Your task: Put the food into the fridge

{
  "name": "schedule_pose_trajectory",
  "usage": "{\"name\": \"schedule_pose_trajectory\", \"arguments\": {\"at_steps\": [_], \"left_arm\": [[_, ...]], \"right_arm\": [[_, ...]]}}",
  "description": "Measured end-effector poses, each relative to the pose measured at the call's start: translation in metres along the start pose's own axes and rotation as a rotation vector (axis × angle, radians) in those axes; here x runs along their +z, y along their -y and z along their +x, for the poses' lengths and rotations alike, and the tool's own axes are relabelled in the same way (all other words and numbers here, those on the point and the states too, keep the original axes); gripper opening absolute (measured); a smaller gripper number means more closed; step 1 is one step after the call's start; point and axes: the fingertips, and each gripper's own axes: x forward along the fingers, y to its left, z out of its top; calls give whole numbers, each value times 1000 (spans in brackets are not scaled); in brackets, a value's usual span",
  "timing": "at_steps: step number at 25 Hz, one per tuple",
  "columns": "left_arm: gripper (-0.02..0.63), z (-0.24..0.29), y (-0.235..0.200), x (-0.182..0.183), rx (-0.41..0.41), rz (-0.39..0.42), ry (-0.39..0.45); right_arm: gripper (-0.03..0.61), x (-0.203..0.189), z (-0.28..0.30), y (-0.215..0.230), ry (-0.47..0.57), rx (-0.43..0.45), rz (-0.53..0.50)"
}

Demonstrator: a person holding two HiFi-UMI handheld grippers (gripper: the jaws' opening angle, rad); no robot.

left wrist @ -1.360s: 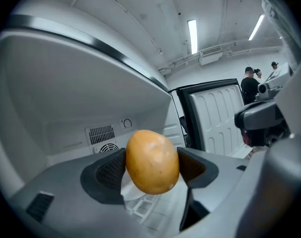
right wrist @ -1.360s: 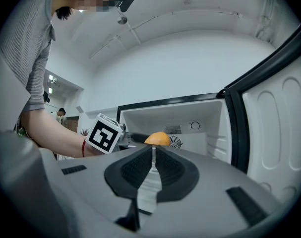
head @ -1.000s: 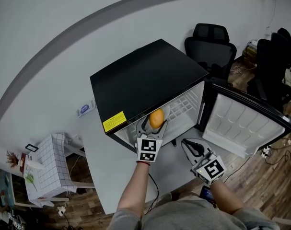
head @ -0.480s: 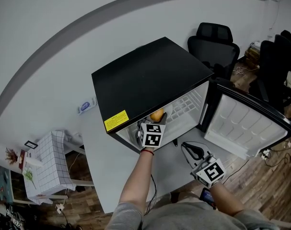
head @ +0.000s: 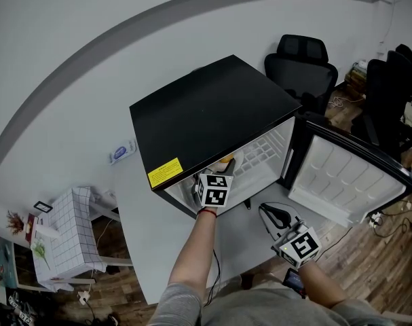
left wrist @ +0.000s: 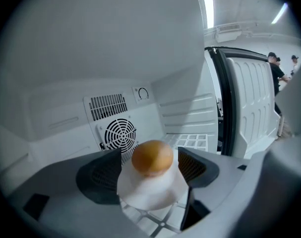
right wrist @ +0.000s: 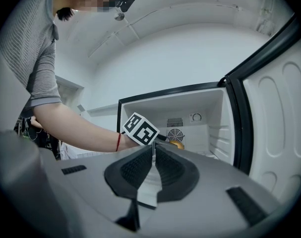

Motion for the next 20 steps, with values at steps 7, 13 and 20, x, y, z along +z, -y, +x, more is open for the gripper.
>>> {"name": "schedule_pose_trajectory", "arguments": {"at_steps": [7,13,20], "left_arm": [[345,-9,1,1,-11,1,26],[345,-23,7,-4,-29,-2,36],[344,-60,25,12,-80,-46,150]], "right_arm": [[14,3,4,0,-5,-7,-6],[14,6,5,-3,5,-3,-16],[14,14,5,-9,16,-17,-23]]}}
